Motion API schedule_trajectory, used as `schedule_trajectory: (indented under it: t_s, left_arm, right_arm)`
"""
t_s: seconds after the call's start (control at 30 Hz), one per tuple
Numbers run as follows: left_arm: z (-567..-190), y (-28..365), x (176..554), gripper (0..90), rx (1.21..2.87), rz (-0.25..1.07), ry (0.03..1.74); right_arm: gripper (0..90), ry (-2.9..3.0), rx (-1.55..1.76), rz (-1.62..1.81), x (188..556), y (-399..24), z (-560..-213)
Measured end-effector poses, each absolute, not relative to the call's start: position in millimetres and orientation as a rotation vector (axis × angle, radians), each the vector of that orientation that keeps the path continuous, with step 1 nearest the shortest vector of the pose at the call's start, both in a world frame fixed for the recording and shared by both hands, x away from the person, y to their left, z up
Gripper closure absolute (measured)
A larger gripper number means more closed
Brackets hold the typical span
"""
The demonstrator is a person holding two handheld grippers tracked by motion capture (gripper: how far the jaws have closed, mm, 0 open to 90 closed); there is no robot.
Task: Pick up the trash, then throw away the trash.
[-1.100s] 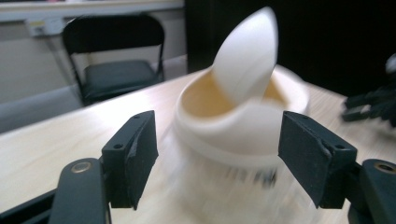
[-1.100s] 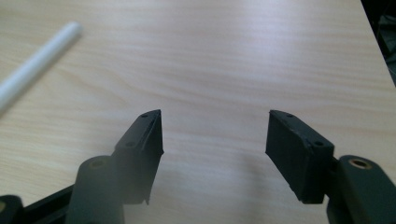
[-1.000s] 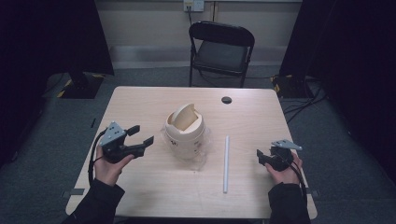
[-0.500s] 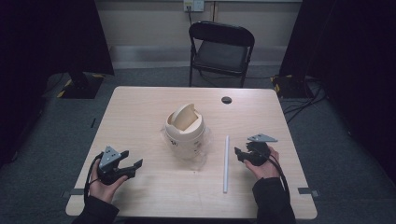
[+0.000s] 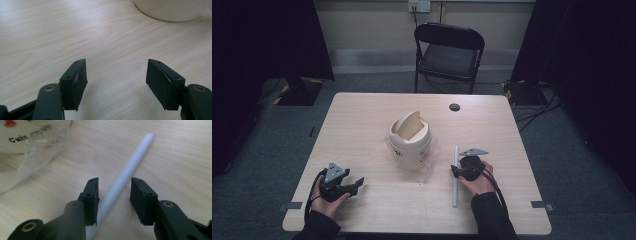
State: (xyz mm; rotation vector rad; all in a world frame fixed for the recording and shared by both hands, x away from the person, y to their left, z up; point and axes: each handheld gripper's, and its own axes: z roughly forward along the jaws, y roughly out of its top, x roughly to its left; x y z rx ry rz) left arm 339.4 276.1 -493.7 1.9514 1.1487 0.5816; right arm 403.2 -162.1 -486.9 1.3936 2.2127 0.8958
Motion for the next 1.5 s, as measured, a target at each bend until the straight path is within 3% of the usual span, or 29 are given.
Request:
schedule_trajectory:
  t_s: [0.23,0.3,0.4,0.7,1.17,1.5]
  left_arm:
    - [-495,275,341,33.4,1.962,0.579,1.141]
    - [-496,273,342,33.5,1.956,0.577,1.14]
    - [-496,272,343,33.6,1.955,0.569,1.137]
    - [-496,271,344,33.9,1.946,0.558,1.115]
    - [-487,269,340,33.9,1.879,0.545,1.097]
    - [-465,263,336,34.1,1.787,0.549,1.034]
  right_arm:
    - [70.1,2.217,1.378,0.871,403,-163,-486]
    - [78.1,2.215,1.389,0.854,403,-167,-484]
    - [80.3,2.219,1.4,0.846,403,-170,-484]
    - [80.4,2.158,1.435,0.936,405,-186,-476]
    - [80.4,1.824,1.287,1.378,392,-228,-415]
    - [80.5,1.711,1.177,1.579,381,-234,-391]
